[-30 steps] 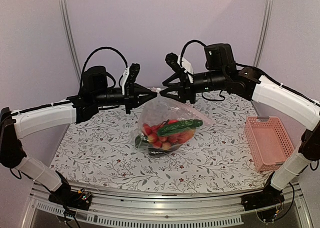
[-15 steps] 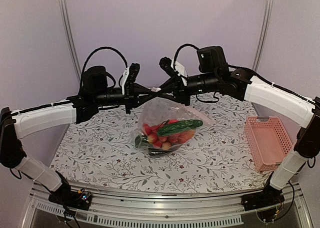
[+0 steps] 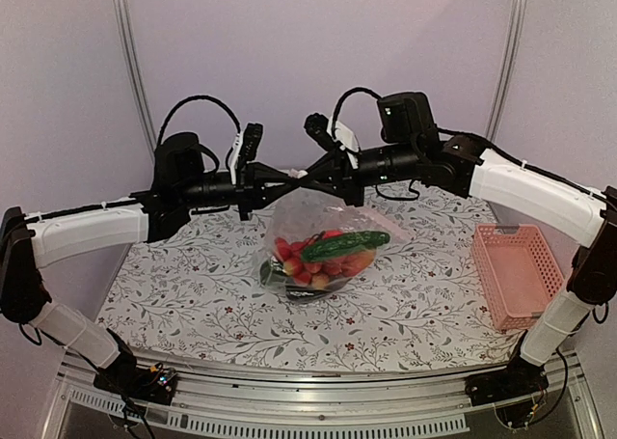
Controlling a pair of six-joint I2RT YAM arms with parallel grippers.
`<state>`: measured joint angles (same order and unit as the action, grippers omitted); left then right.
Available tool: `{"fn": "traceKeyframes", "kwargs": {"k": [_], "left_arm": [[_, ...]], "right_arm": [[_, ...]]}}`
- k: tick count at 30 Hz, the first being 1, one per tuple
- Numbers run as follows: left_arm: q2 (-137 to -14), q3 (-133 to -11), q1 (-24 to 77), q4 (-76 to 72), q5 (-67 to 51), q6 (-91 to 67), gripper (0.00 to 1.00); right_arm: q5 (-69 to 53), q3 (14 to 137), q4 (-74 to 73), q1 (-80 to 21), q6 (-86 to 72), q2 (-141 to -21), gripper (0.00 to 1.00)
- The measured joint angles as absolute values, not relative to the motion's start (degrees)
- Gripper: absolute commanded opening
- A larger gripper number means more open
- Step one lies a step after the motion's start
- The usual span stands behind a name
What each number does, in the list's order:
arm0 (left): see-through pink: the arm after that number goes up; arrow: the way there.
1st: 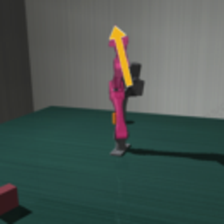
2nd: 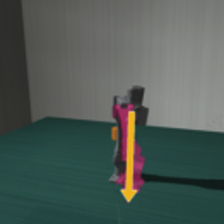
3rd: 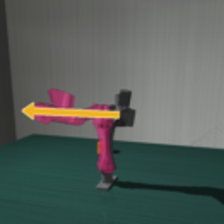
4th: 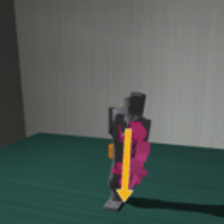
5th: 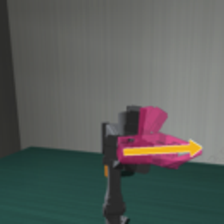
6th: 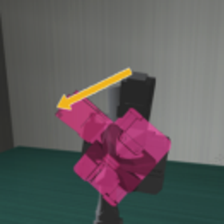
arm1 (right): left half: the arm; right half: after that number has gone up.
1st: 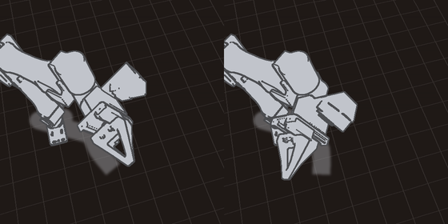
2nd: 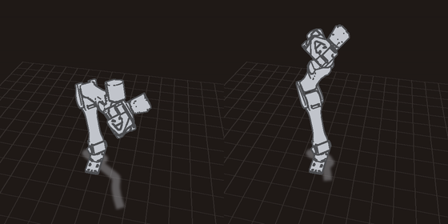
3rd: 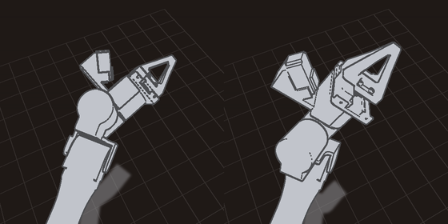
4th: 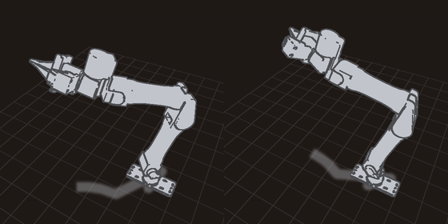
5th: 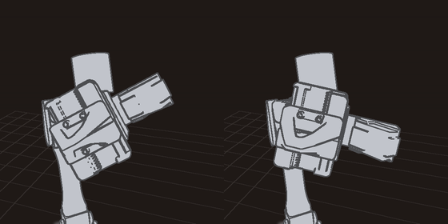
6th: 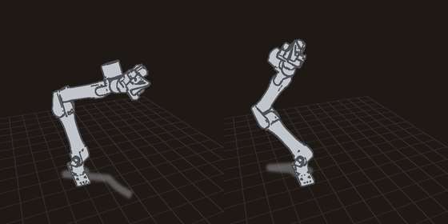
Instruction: Open the zip-top bag and remove the fake food
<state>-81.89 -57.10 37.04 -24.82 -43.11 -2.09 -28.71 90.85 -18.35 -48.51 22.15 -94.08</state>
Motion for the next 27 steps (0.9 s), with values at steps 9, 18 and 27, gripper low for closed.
{"fn": "traceKeyframes", "kwargs": {"k": [9, 18, 27], "left_arm": [[-81.47, -54.61, 36.01, -28.01, -43.11, -4.58, 0.00], [-81.12, -53.30, 35.03, -30.85, -43.57, -6.55, 0.00], [-80.14, -51.57, 32.08, -33.93, -43.18, -9.61, 0.00]], "right_arm": [[-27.24, 88.09, -15.38, -48.69, 22.02, -93.93, 0.00], [-26.46, 84.38, -14.48, -47.72, 21.65, -91.55, 0.01], [-25.19, 79.77, -13.98, -46.09, 20.56, -88.84, 0.00]]}}
